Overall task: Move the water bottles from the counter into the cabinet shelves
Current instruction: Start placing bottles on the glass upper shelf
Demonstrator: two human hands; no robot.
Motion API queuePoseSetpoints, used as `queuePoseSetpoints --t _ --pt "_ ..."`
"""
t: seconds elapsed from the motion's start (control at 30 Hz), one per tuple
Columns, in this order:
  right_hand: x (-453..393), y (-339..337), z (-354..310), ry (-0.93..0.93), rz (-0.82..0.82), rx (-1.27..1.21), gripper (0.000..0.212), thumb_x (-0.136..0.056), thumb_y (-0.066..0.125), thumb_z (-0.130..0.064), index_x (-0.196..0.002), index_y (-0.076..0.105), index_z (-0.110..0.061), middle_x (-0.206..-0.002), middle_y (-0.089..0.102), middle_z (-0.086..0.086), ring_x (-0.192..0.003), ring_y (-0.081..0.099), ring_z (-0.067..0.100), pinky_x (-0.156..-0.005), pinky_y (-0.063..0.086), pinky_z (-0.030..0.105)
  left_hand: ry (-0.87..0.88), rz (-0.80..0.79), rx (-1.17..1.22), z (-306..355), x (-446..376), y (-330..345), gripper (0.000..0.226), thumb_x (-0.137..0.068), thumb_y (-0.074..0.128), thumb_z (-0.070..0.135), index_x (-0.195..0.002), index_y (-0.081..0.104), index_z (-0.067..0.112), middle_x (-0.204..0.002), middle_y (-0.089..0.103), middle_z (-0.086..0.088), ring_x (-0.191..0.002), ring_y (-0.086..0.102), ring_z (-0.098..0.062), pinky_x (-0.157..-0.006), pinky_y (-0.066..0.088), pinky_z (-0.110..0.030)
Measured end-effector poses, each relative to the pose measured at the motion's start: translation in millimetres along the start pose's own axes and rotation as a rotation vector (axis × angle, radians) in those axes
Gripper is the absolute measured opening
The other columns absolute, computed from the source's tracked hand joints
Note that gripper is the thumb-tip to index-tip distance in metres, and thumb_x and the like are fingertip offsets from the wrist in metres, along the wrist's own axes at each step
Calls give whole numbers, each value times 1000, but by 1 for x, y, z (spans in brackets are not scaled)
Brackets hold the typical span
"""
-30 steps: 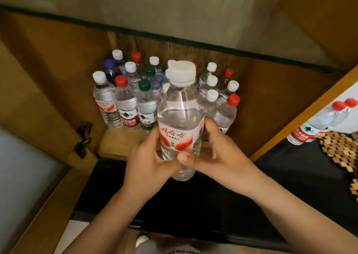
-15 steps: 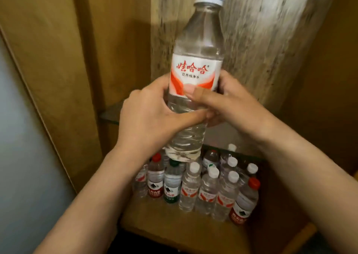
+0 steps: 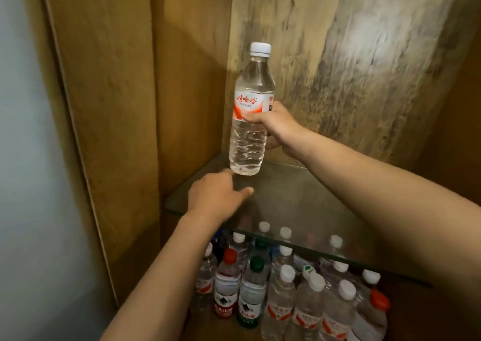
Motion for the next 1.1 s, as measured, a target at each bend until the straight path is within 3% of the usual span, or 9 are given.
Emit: queuePoseSetpoints --t 0.13,0.23,0.4,0.5,0.6,0.67,0.77,0.9,1.1 --pt "-43 8 22 50 71 -8 41 -80 66 -5 -120 54 -3 -116 64 13 -104 62 25 -88 50 35 67 50 -191 9 -2 4 53 -87 45 58 -122 53 19 -120 58 -4 -110 52 -23 -85 45 -38" --pt "-69 15 35 75 74 10 46 -80 66 -4 -124 51 -2 -121 62 15 -110 59 27 -96 46 36 75 80 -194 12 -3 4 50 -88 44 56 -121 52 19 -119 56 -5 -110 51 -24 -84 42 -39" --pt "-93 23 44 86 36 -32 40 -84 60 -4 -123 52 -4 -123 60 14 -113 57 27 -94 45 37 87 84 -203 15 -3 5 48 -89 44 53 -120 52 17 -120 55 -7 -110 49 -25 -86 40 -40" --pt "-98 29 49 90 43 -72 48 -84 62 -8 -128 42 -5 -124 57 13 -112 56 28 -97 46 43 87 87 -199 15 -4 4 47 -89 44 52 -118 52 15 -119 54 -8 -110 49 -25 -86 40 -41" --pt "-99 32 57 92 112 -128 50 -83 65 -9 -114 26 -14 -119 49 10 -105 55 24 -85 49 38 80 79 -196 15 -5 5 50 -90 42 55 -118 52 16 -120 54 -8 -111 49 -25 -88 40 -42" --pt "-99 33 59 84 144 -133 51 -82 66 -11 -108 23 -18 -122 46 10 -110 53 25 -86 50 37 70 75 -188 14 -5 6 53 -90 38 59 -118 52 16 -120 55 -7 -111 49 -25 -88 40 -42" --pt "-95 26 62 96 189 -4 63 -80 70 -17 -126 26 -18 -137 32 15 -124 40 29 -105 39 45 62 90 -190 14 -5 5 55 -90 34 61 -116 54 17 -118 56 -6 -110 50 -25 -85 40 -41" --pt "-88 36 73 132 82 122 98 -78 68 -5 -147 1 -25 -147 24 15 -134 30 32 -111 30 47 62 82 -200 13 -4 6 56 -90 33 62 -117 53 18 -119 56 -6 -110 50 -24 -85 41 -40" --pt "-92 44 83 145 101 103 96 -84 60 0 -147 -5 -31 -148 25 14 -134 31 34 -108 33 54 77 100 -193 13 -3 6 56 -90 32 61 -120 52 18 -122 55 -6 -112 49 -24 -87 41 -40"
Point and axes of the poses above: each hand's wrist, its own x-axis away from the middle knuckle, its own y-axis out of the palm, z = x × y, the point moved 9 cm from there along -x, towards the middle knuckle
